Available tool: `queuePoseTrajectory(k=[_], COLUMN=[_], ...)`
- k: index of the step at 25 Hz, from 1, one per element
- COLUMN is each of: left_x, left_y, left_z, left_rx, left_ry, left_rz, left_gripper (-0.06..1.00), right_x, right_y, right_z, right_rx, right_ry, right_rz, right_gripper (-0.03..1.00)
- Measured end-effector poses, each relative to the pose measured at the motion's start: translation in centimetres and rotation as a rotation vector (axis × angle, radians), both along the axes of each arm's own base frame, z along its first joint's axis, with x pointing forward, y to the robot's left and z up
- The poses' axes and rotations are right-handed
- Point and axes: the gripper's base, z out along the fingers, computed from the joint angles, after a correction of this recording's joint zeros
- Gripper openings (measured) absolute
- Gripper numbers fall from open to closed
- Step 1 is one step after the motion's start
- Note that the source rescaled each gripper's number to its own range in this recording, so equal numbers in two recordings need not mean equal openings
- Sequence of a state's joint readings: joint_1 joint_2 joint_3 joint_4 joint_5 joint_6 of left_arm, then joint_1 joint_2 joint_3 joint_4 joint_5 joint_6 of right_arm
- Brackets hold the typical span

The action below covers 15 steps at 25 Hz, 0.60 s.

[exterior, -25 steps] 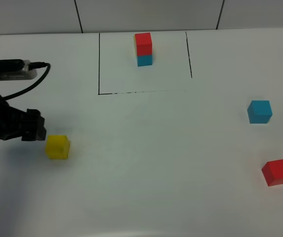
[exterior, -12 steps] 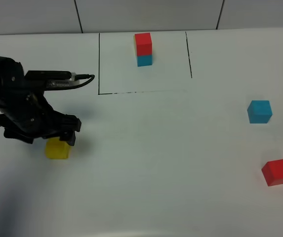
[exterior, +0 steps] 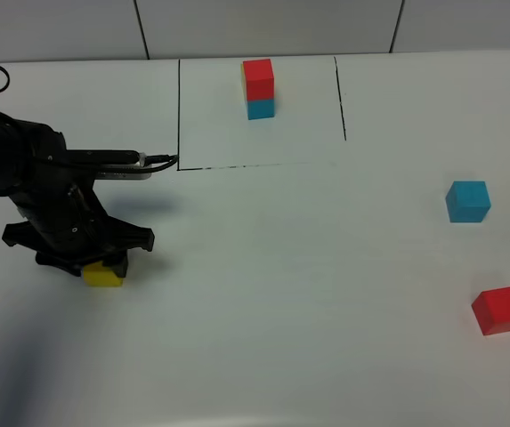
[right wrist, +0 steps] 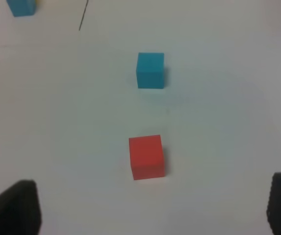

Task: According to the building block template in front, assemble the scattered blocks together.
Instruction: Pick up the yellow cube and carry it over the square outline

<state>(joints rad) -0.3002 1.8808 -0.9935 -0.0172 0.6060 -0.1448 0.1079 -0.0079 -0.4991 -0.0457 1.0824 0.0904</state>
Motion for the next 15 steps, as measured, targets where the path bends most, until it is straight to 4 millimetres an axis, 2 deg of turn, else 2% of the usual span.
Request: queuePoseTrajectory(k=[1,7,10,15], left_x=[0.0,1.1,2.1,4.2], left_y=[0.0,-0.5,-1.9,-5.8], left_z=[0.0,1.2,2.7,4.3], left_rx=[0.000,-0.002,-0.003,0.010], left_ry=[-0.001,-0.029,-0.070,-0.083], left_rz=[0.000,-0.108,-0.259,-0.560], left_gripper=[0.00,0.01,0.01,0.01], right_x=[0.0,0.0,0.0,0.0], right_y=[0.0,0.0,0.0,0.0], right_z=[0.0,0.0,0.0,0.0], right_rx=[0.000,0.000,0.000,0.000], right_ry=[0.000,0.000,0.000,0.000], right_rz=[0.000,0.000,0.000,0.000], right_gripper=[0.85,0.83,0.82,0.79])
